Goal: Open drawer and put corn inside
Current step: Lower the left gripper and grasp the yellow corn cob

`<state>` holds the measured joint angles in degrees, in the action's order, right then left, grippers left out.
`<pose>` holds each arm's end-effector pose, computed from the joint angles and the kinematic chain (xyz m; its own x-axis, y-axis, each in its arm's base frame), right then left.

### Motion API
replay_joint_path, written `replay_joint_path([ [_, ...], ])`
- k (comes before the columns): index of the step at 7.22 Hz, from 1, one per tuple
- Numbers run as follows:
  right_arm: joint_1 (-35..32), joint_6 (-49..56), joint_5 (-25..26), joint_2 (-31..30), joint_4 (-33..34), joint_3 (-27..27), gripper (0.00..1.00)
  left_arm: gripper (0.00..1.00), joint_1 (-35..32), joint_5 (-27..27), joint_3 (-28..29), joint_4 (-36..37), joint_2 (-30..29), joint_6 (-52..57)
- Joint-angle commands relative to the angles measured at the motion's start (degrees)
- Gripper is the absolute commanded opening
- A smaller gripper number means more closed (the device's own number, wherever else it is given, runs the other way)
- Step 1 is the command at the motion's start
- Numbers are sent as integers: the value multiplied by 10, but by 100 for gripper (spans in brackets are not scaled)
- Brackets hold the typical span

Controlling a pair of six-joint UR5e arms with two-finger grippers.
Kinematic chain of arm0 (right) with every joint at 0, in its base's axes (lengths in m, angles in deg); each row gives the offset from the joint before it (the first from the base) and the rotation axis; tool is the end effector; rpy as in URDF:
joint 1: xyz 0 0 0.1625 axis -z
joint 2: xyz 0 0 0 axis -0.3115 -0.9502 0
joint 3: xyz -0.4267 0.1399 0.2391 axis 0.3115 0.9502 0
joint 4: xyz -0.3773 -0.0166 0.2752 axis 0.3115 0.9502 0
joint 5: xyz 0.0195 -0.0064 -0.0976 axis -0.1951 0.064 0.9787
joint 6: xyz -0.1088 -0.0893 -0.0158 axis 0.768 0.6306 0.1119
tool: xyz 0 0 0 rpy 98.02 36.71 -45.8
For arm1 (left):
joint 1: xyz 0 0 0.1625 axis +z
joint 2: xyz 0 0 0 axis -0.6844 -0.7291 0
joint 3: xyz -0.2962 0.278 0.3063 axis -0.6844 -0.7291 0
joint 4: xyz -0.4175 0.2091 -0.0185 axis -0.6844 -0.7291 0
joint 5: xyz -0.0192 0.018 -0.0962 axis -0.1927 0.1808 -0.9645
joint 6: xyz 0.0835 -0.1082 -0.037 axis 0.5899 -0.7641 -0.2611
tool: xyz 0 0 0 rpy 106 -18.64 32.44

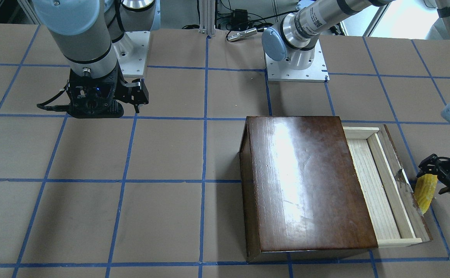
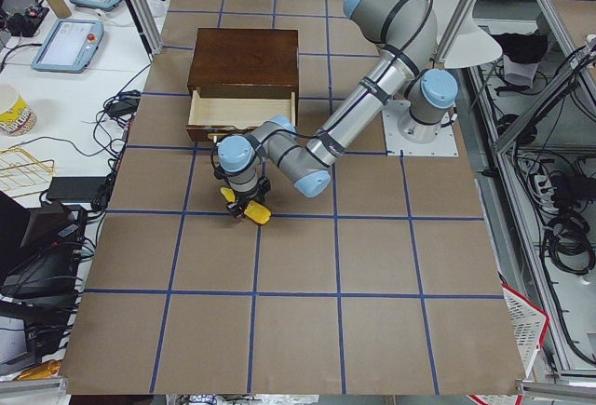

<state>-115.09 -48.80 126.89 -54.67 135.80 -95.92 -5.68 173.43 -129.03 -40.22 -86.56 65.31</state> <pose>0.1945 -0.5734 0.4882 -0.9927 -0.0974 0.0709 -0.0880 0.9883 0.1248 0.3991 -0.6512 0.1976 -0.6955 0.7184 0.0178 0.7184 0.6945 0.0401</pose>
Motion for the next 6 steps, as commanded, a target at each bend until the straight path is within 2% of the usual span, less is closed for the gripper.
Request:
replay_joint_path([
  [1,0,0,0,0,0,0,100,29,0,-1,2,1,-6,-6],
  [2,0,0,0,0,0,0,100,4,0,-1,3,1,-7,-6],
  [3,0,0,0,0,0,0,100,0,-1,-1,11,-3,-4,-11],
  [6,0,1,0,0,0,0,100,0,-10,-2,58,-39,20,-94],
])
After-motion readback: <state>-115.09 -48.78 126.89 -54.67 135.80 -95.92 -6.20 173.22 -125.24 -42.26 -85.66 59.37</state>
